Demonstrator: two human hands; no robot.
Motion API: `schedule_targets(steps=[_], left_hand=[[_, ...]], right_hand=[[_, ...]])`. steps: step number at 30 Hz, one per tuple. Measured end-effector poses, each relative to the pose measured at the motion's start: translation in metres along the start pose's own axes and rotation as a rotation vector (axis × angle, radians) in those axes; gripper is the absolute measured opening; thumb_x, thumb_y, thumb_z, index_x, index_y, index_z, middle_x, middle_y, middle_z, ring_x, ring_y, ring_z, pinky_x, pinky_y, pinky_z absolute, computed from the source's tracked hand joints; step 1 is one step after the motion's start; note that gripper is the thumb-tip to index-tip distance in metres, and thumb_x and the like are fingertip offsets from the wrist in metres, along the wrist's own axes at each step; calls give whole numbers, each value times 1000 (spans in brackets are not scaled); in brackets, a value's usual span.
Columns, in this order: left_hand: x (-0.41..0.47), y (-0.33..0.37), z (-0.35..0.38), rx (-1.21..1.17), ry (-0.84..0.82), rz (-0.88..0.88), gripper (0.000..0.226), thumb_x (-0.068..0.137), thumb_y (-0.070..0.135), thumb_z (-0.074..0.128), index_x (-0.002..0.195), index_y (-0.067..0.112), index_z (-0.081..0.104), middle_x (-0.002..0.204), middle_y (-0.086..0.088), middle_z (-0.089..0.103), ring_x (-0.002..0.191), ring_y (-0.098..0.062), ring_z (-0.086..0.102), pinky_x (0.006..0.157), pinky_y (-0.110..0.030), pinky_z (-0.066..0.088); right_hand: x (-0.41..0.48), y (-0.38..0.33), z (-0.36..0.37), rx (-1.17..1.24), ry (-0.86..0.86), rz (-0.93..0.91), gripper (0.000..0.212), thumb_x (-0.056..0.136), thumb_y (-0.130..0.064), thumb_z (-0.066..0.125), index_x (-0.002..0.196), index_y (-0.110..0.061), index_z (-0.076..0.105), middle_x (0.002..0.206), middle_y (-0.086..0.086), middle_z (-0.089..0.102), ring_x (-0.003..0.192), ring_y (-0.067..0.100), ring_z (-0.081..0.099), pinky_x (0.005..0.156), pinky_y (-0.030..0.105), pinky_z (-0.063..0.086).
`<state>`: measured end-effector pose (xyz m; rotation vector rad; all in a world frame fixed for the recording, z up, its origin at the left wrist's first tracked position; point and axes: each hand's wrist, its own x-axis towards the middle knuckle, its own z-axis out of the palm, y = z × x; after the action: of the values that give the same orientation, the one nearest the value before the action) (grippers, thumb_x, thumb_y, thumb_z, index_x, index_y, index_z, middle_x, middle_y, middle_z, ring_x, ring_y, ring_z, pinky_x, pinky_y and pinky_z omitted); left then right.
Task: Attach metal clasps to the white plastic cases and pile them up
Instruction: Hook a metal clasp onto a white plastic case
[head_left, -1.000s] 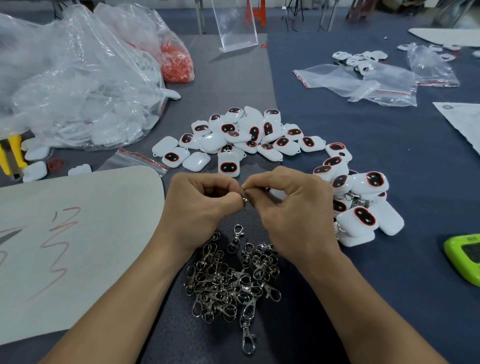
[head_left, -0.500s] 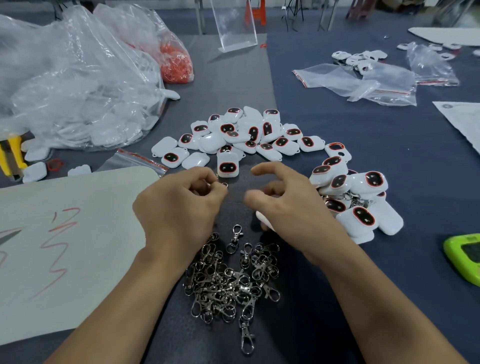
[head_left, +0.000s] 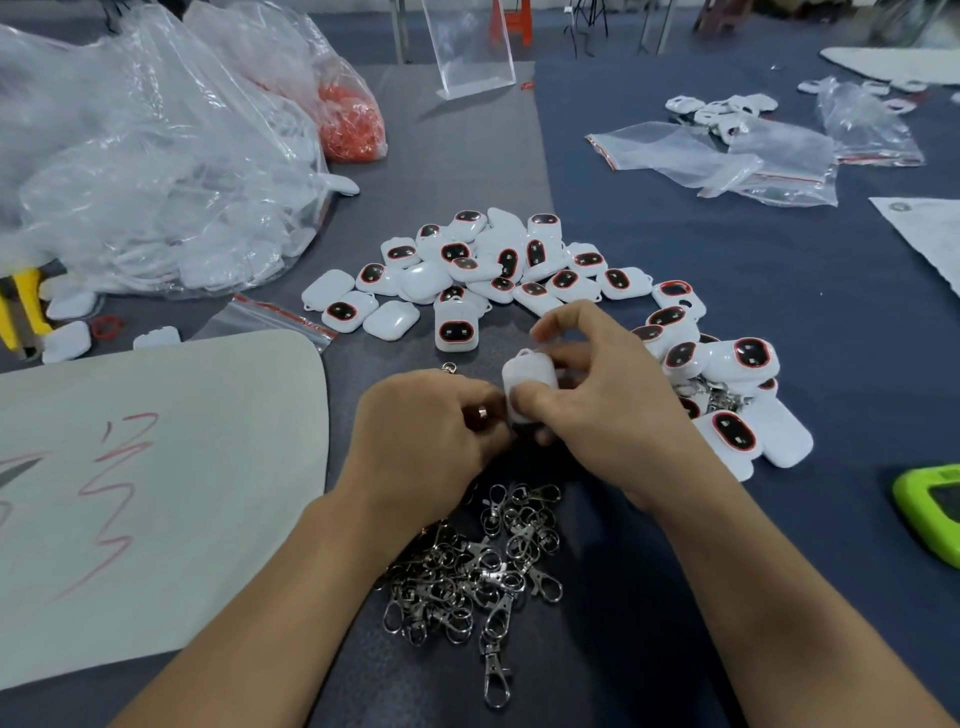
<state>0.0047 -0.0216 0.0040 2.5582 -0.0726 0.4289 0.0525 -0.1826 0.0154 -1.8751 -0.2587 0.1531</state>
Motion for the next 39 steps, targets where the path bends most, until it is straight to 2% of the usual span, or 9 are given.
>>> schedule_targets(steps=[4, 8, 12, 15, 19, 25, 32, 37, 39], left_hand=[[0, 1, 2, 24, 35, -8, 9, 74, 32, 80, 82, 30, 78, 72, 6, 69, 72, -17, 60, 66, -35, 50], [-1, -4, 2, 169, 103, 15, 8, 75, 29, 82, 80, 25, 76, 73, 5, 68, 76, -19, 57, 64, -30, 40], [3, -8, -1, 143, 47, 106, 12, 70, 15, 86, 75, 16, 74, 65, 1, 63, 63, -17, 50, 59, -29, 38], [7, -11, -3, 73, 6, 61, 14, 68, 17, 87, 73, 19, 74, 65, 5, 61, 61, -13, 47, 59, -22, 25], [8, -14, -1, -52, -19, -11, 11, 68, 29, 82, 78, 28, 77, 66, 14, 61, 68, -8, 53, 67, -12, 37], [8, -13, -3, -16, -56, 75, 17, 67, 31, 71, 81, 29, 80, 66, 12, 60, 77, -7, 51, 64, -12, 31], [8, -15, -2, 6, -54, 83, 11, 67, 34, 71, 74, 30, 78, 62, 18, 53, 74, -5, 49, 64, -12, 29], [8, -17, -1, -36, -66, 37, 14, 68, 38, 72, 81, 35, 77, 63, 18, 58, 73, -3, 53, 68, -4, 32], [9, -18, -1, -69, -67, 17, 19, 66, 39, 73, 85, 38, 76, 64, 17, 61, 75, 1, 56, 66, -4, 34]], right_hand=[[0, 2, -1, -238, 59, -25, 39, 86, -25, 75, 107, -41, 46, 94, -13, 69, 80, 3, 66, 68, 23, 50], [0, 0, -3, -191, 42, -55, 26, 84, -17, 75, 95, -31, 56, 77, -9, 72, 59, 2, 58, 55, 13, 42], [-3, -1, 3, -250, -62, -91, 24, 81, -4, 68, 84, -28, 65, 73, -11, 72, 57, 4, 56, 58, 21, 42], [-2, 1, 10, -278, 10, -92, 17, 88, -15, 69, 89, -32, 63, 79, -14, 69, 65, 4, 56, 64, 24, 43], [2, 4, 9, -132, 75, -11, 21, 92, -22, 71, 99, -33, 54, 87, -4, 71, 69, 20, 65, 70, 41, 56], [4, 5, 7, -123, 26, 5, 19, 84, -19, 79, 87, -30, 63, 74, -6, 73, 60, 6, 60, 61, 26, 48], [3, 6, -1, -97, 12, 29, 13, 85, -14, 78, 85, -27, 72, 71, 1, 74, 55, 11, 58, 60, 35, 55], [3, 7, -1, -222, 1, -14, 10, 85, -22, 79, 83, -29, 72, 64, -4, 68, 48, 3, 51, 48, 12, 37], [1, 7, 0, -213, 15, -28, 10, 85, -22, 79, 84, -29, 72, 62, -6, 68, 48, 3, 51, 47, 12, 36]])
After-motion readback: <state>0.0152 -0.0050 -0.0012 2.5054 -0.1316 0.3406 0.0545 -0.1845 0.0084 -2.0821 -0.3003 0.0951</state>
